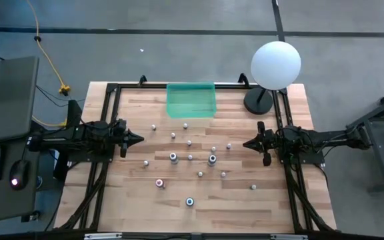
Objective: Pick & Place food coloring
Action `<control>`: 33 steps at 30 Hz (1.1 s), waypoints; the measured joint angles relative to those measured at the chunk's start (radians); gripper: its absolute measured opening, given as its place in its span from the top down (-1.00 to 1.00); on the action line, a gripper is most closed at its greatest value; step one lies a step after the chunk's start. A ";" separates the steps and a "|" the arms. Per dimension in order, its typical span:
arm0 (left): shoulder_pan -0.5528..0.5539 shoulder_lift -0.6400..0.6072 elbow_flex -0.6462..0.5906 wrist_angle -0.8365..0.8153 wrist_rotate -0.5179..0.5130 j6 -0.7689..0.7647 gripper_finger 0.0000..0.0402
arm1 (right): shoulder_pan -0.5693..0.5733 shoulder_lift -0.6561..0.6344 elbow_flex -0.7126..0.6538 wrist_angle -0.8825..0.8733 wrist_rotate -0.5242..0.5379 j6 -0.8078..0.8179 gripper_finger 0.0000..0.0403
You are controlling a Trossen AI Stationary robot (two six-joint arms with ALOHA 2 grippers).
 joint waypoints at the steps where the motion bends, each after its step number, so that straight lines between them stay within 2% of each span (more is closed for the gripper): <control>1: 0.000 0.000 0.000 0.000 0.000 0.000 1.00 | 0.000 0.000 0.000 0.000 0.000 0.000 0.94; 12: 0.000 0.000 0.000 0.000 0.000 0.000 1.00 | 0.000 0.000 0.000 0.000 0.000 0.002 0.94; 26: 0.000 0.000 0.000 0.000 0.000 0.000 1.00 | 0.000 0.000 0.000 0.032 -0.018 0.094 0.94; 30: 0.000 0.000 0.000 0.000 0.000 0.000 1.00 | 0.000 0.000 0.006 0.080 -0.084 0.071 0.94; 33: 0.000 0.000 0.000 0.000 0.000 0.000 1.00 | 0.000 0.000 0.055 0.044 -0.132 0.030 0.94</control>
